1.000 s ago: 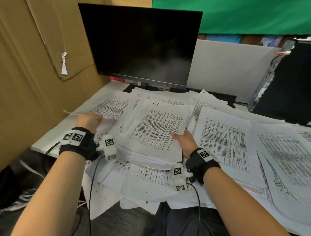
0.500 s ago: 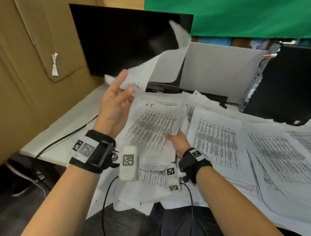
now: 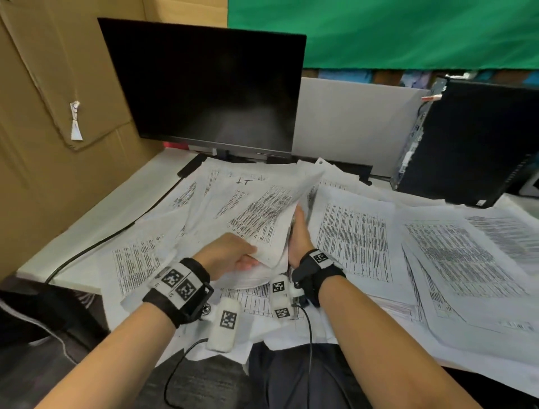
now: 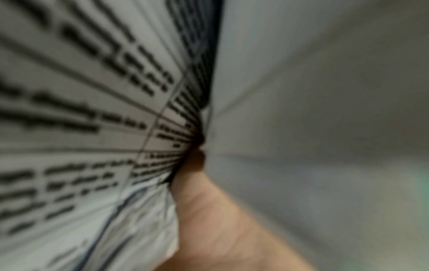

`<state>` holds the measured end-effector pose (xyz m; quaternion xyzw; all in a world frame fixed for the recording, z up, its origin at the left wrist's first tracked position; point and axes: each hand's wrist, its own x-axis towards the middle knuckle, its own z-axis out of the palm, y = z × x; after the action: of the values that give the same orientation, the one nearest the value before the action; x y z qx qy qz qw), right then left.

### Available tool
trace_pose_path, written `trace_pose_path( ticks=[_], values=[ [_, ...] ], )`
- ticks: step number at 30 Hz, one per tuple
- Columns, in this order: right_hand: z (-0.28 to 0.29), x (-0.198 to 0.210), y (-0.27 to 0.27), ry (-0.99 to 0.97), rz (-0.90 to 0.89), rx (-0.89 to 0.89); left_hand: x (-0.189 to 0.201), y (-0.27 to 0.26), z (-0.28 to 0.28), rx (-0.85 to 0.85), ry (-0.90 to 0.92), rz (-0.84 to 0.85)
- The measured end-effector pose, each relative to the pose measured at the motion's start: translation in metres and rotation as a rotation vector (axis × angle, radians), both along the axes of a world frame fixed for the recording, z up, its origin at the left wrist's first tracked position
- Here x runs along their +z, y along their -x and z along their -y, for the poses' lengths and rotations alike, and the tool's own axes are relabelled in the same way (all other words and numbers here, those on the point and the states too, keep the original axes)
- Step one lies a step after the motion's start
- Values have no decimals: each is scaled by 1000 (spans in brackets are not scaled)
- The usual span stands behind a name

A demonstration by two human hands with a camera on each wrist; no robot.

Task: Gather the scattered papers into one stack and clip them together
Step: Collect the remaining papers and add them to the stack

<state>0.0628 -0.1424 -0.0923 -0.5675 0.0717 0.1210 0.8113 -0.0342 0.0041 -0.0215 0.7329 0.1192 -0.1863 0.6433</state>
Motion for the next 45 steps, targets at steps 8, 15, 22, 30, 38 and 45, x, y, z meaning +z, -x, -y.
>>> trace_pose_path(
  ticks=[8, 15, 22, 30, 38, 45],
  values=[
    [9, 36, 8, 19, -172, 53, 48, 5, -8, -304, -397, -73],
    [6, 43, 20, 342, -161, 163, 48, -23, -19, -310, -929, 21],
    [61, 95, 19, 305, 101, 161, 60, -54, -46, 282, -626, 251],
    [154, 182, 66, 427, 513, -61, 123, -47, 70, 155, -71, 1005],
    [213, 213, 95, 666, 669, -88, 135, -40, 137, 134, 121, 1135],
    [208, 222, 92, 387, 588, -337, 140, -48, 163, -150, 107, 989]
  ],
)
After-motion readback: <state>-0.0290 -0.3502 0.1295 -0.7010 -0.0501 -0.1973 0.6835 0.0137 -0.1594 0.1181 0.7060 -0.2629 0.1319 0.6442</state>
